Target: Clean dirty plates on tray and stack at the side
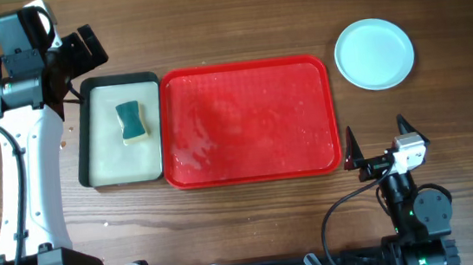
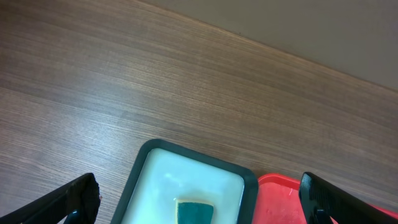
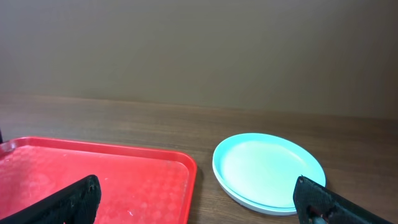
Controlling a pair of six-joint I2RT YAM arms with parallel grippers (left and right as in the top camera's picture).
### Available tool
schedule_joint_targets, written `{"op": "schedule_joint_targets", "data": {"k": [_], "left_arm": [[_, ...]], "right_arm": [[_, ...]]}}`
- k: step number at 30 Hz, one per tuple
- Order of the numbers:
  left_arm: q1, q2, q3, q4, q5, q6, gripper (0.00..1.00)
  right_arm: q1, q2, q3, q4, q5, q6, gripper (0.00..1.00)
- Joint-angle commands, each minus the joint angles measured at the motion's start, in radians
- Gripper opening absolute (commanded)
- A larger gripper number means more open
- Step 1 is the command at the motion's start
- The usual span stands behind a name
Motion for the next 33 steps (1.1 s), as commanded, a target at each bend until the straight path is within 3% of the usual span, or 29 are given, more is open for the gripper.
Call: {"op": "schedule_joint_targets", "data": {"k": [1,12,33], "left_arm": [[0.000,0.003,0.005,0.001,-0.003,-0.010,1.00],[-0.004,-0.105,0.005,0.000,-0.002,-0.010,1.00],[-0.051,-0.697,0.004,0.000,-0.003,-0.010,1.00]], "right_arm": [[-0.005,-0.009,-0.001,0.003,0.003,0.008,1.00],[-0.005,-0.009,-0.001,0.003,0.003,0.008,1.00],[-0.005,-0.009,-0.001,0.003,0.003,0.008,1.00]]}}
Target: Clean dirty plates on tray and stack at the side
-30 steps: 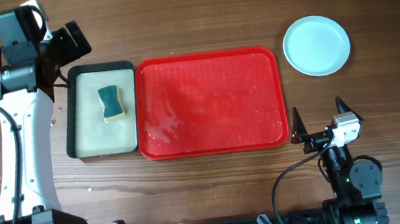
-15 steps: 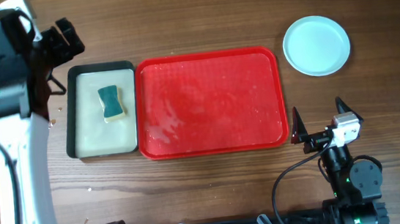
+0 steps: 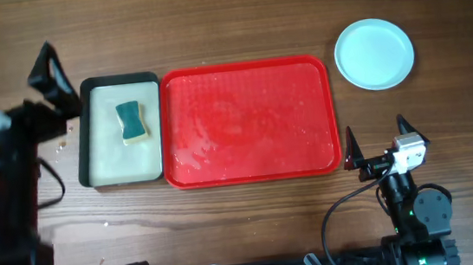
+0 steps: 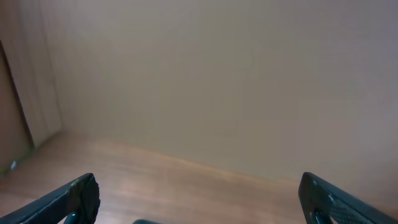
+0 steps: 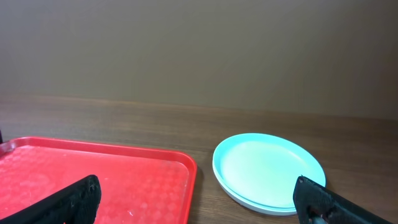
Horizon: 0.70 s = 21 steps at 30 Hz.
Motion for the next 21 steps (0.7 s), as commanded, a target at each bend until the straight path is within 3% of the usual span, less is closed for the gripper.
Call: {"op": "schedule_joint_targets", "data": {"k": [1,5,11,16,21], "left_arm": [[-0.008,-0.042,0.004,0.000,-0.003,-0.009,1.00],[-0.008,-0.082,-0.008,-0.010,-0.003,-0.009,1.00],[-0.008,-0.195,-0.069,-0.154,-0.003,-0.006,1.00],[-0.008,-0.296,-0.187,-0.306,-0.003,-0.002,1.00],[-0.008,-0.420,-0.352,-0.334,0.028,-0.002,1.00]], "right_arm": [[-0.005,-0.009,-0.001,0.003,0.003,0.008,1.00],[-0.005,-0.009,-0.001,0.003,0.003,0.008,1.00],[-0.005,-0.009,-0.001,0.003,0.003,0.008,1.00],[-0.005,-0.009,-0.001,0.003,0.003,0.008,1.00],[-0.005,-0.009,-0.001,0.003,0.003,0.008,1.00]]}}
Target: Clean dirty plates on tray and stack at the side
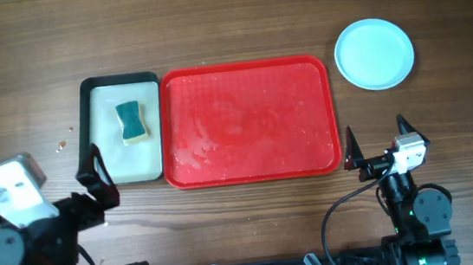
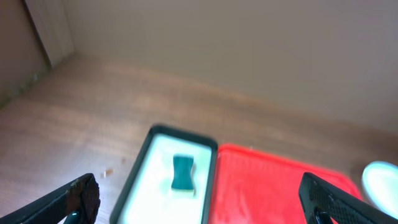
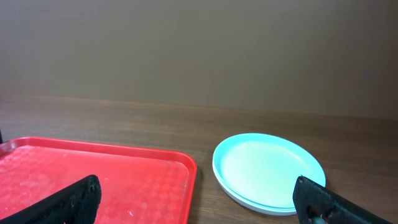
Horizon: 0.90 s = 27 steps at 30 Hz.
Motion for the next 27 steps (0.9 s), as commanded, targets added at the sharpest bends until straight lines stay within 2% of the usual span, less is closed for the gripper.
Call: {"op": "schedule_joint_targets", "data": {"k": [1,6,13,19,27], "left_arm": [[-0.007,-0.116,-0.146,0.000,0.033,-0.003,1.00],[-0.022,-0.270,-0.332,0.001,0.058,-0.003,1.00],[-0.117,-0.441,-0.485,0.039,0.072,-0.003,1.00],[-0.130,-0.526,-0.566,0.105,0.072,-0.003,1.00],[-0.133,-0.557,-0.636,0.171,0.073,-0.010,1.00]], "right_arm": [[-0.005,-0.009,-0.001,0.003,0.003,0.008,1.00],[-0.005,-0.009,-0.001,0.003,0.003,0.008,1.00],[-0.005,-0.009,-0.001,0.003,0.003,0.008,1.00],[-0.005,-0.009,-0.001,0.003,0.003,0.007,1.00],[-0.005,-0.009,-0.001,0.003,0.003,0.005,1.00]]}}
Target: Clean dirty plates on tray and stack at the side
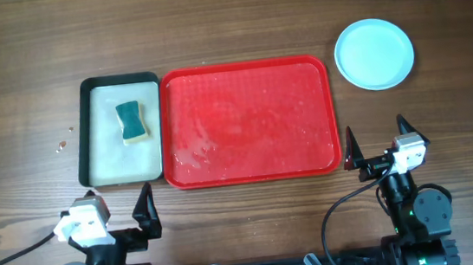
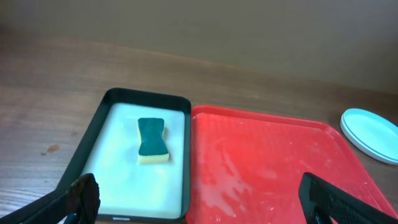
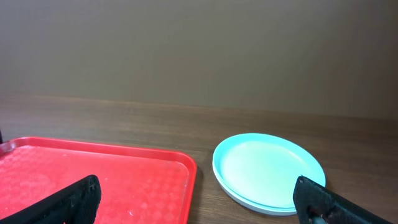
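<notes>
The red tray (image 1: 248, 121) lies mid-table, wet and bare, with no plate on it. Light blue plates (image 1: 374, 53) sit stacked on the wood beyond the tray's far right corner. My left gripper (image 1: 119, 217) rests open at the front left edge, looking over the tray (image 2: 273, 168). At the front right, my right gripper (image 1: 376, 139) stands open and empty, facing the plates (image 3: 268, 169). Both grippers (image 2: 199, 200) (image 3: 199, 200) hold nothing.
A black bin with a white inside (image 1: 109, 166) adjoins the tray's left side. A green and yellow sponge (image 1: 132, 121) lies in its far half, and shows in the left wrist view as well (image 2: 152, 140). A few crumbs (image 1: 62, 145) lie left of the bin.
My left arm has dropped back from the front left of the table to rest at the front edge. Its camera now looks level across bin and tray. The right arm is unmoved.
My left arm was stretched out with its open gripper by the bin's far left corner. It then stood further left and blurred, then at the front left, and now rests at the front edge. Tray, plates, sponge and right arm stayed as they were.
</notes>
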Controlling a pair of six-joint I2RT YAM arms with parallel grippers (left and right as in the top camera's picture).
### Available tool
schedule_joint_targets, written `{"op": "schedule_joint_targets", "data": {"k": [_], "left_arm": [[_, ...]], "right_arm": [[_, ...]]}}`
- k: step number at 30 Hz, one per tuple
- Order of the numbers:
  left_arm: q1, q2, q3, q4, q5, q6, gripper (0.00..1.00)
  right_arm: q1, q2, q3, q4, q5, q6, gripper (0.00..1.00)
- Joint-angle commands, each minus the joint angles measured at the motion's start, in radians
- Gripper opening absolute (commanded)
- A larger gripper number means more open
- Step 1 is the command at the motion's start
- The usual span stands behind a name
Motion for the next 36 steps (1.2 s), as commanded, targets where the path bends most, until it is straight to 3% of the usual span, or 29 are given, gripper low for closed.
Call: {"op": "schedule_joint_targets", "data": {"k": [1,7,14,18,36], "left_arm": [[-0.005,-0.020,-0.034,0.041,0.013,-0.010,1.00],[-0.005,-0.020,-0.084,0.259,0.027,-0.010,1.00],[-0.005,-0.020,-0.181,0.847,0.071,-0.010,1.00],[-0.006,-0.020,-0.243,1.040,0.104,-0.011,1.00],[-0.005,-0.021,-0.503,1.295,0.094,-0.013,1.00]], "right_arm": [[-0.005,-0.009,-0.001,0.003,0.003,0.005,1.00],[-0.005,-0.009,-0.001,0.003,0.003,0.005,1.00],[-0.005,-0.009,-0.001,0.003,0.003,0.005,1.00],[-0.005,-0.009,-0.001,0.003,0.003,0.005,1.00],[-0.005,-0.009,-0.001,0.003,0.003,0.005,1.00]]}}
